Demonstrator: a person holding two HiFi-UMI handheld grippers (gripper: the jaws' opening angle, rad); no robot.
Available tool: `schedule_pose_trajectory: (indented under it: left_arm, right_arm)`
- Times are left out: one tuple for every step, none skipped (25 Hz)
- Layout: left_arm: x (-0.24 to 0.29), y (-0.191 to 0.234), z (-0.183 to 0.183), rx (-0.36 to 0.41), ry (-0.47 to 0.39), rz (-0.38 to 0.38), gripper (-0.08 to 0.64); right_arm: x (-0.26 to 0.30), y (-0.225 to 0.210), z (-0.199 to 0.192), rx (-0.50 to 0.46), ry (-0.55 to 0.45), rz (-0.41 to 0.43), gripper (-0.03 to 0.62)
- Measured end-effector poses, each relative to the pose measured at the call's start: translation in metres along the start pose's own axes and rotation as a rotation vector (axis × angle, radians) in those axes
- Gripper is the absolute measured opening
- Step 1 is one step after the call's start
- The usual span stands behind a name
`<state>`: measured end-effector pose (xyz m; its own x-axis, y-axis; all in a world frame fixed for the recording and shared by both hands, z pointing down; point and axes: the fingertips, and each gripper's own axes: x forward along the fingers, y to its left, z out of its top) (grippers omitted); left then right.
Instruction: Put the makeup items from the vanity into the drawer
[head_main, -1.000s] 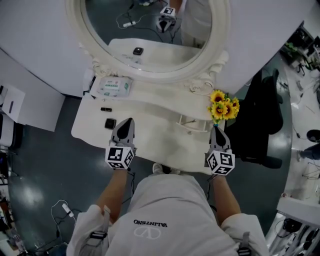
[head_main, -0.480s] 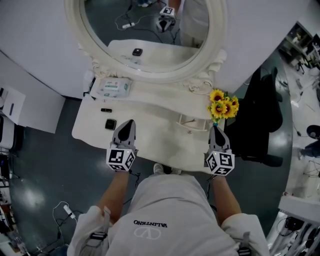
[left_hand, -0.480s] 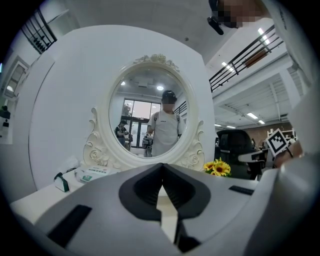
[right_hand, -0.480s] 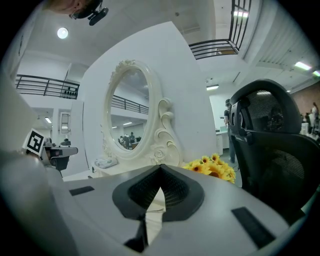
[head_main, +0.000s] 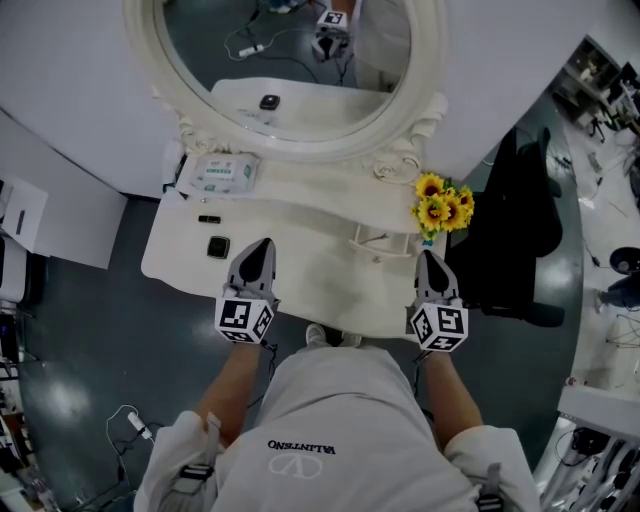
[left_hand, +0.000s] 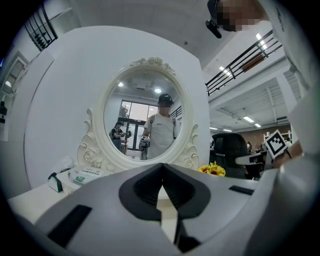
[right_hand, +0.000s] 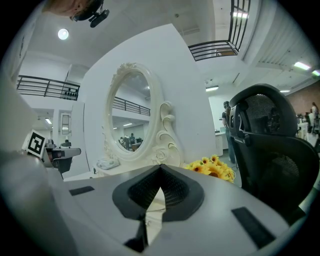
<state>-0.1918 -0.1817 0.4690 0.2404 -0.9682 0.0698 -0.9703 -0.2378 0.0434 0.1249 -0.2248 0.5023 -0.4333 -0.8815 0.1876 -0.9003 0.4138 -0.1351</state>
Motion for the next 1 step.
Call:
schedule_pose_trajectory:
  left_arm:
    - [0.0002, -0.0010, 0.0009, -0.001, -0.003, -0.002, 0.003]
  right_arm:
    - [-0.0007, 0.0008, 0.0006, 0.000, -0.001, -0.001, 0.009]
